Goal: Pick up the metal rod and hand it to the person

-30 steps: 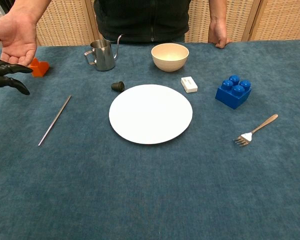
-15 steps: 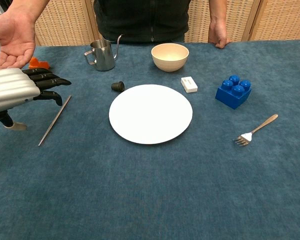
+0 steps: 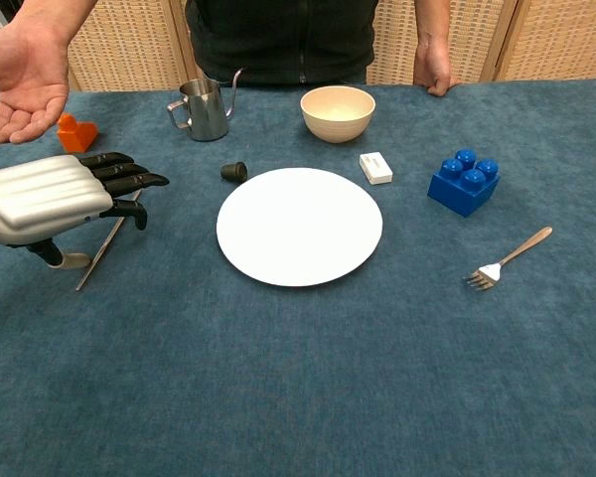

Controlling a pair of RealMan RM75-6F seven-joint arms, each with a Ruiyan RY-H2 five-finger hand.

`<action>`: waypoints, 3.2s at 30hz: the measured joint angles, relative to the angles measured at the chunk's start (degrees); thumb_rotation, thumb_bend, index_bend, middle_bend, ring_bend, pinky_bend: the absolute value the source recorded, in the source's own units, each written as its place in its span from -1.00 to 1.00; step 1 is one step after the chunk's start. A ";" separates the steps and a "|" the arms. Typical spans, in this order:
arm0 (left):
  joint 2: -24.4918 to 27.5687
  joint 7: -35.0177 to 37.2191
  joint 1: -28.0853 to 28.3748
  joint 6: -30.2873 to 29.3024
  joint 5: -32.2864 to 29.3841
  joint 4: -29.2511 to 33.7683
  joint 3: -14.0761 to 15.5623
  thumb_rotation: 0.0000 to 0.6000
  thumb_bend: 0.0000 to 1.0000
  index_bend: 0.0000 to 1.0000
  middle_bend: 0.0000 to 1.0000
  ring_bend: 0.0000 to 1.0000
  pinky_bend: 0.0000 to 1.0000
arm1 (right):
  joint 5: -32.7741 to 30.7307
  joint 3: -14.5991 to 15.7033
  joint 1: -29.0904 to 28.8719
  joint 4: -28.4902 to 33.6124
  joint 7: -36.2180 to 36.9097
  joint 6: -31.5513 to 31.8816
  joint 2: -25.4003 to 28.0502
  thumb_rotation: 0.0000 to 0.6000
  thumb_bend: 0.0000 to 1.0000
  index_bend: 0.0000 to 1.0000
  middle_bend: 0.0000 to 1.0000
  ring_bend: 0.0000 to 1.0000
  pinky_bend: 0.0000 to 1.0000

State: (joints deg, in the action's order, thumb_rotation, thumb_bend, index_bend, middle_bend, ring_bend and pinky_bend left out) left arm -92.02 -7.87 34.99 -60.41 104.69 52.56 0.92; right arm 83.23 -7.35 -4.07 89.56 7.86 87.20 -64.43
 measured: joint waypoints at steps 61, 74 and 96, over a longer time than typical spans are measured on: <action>8.15 -23.58 -4.26 -7.19 -8.62 22.80 1.81 1.00 0.18 0.57 -1.00 -1.00 -1.00 | 0.94 0.37 0.37 1.31 1.65 0.10 1.26 1.00 -1.00 -0.82 -1.00 -1.00 -1.00; 11.80 -29.72 -2.40 -8.46 -3.56 33.47 0.55 1.00 0.16 0.57 -1.00 -1.00 -1.00 | 0.86 0.38 0.36 1.32 1.73 -0.03 1.37 1.00 -1.00 -0.82 -1.00 -1.00 -1.00; 18.28 -33.26 -5.76 -17.38 -15.35 52.65 -12.05 1.00 0.15 0.59 -1.00 -1.00 -1.00 | 1.15 0.81 0.07 1.43 0.54 -0.67 0.92 1.00 -1.00 -0.82 -1.00 -1.00 -1.00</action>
State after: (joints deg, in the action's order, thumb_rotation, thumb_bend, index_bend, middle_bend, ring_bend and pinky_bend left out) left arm -73.73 -41.13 29.23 -77.78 89.34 105.21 -11.13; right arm 84.38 -6.53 -4.00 90.99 8.40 86.52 -63.51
